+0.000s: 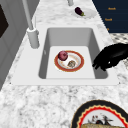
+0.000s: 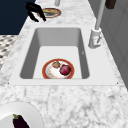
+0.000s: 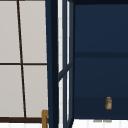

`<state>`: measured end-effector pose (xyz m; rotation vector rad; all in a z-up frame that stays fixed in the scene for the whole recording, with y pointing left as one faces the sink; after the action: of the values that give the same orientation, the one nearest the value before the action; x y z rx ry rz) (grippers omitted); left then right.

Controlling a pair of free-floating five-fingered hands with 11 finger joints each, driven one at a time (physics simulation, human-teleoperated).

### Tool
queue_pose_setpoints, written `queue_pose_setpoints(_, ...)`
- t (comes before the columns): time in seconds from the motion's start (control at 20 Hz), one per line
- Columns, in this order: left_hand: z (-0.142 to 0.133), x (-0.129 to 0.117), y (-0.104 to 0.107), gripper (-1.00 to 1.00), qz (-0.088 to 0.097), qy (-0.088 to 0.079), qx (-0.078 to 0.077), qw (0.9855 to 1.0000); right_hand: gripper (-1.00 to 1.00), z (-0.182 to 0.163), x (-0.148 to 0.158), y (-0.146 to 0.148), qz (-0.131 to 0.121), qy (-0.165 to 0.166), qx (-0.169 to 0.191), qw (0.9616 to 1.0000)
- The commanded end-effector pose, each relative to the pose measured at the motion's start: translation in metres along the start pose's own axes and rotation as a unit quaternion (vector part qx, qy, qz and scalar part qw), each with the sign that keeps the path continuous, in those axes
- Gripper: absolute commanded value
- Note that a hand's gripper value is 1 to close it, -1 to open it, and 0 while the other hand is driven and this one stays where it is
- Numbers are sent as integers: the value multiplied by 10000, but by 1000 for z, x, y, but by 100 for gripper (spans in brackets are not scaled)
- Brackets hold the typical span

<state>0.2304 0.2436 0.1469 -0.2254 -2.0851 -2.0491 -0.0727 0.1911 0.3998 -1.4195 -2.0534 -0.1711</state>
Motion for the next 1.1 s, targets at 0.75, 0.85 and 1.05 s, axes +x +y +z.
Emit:
queue_pose_setpoints(0.75, 0, 0, 0, 0, 0, 0, 0, 10000, -100, -10, -55, 15, 66, -82, 1482, 9889)
queue_pose_setpoints(0.85, 0, 0, 0, 0, 0, 0, 0, 10000, -100, -14, -62, 16, -2, -116, 1686, 9856)
queue_pose_setpoints(1.05, 0, 0, 0, 0, 0, 0, 0, 10000, -100, -12, -73, 39, -189, -250, 1774, 9836)
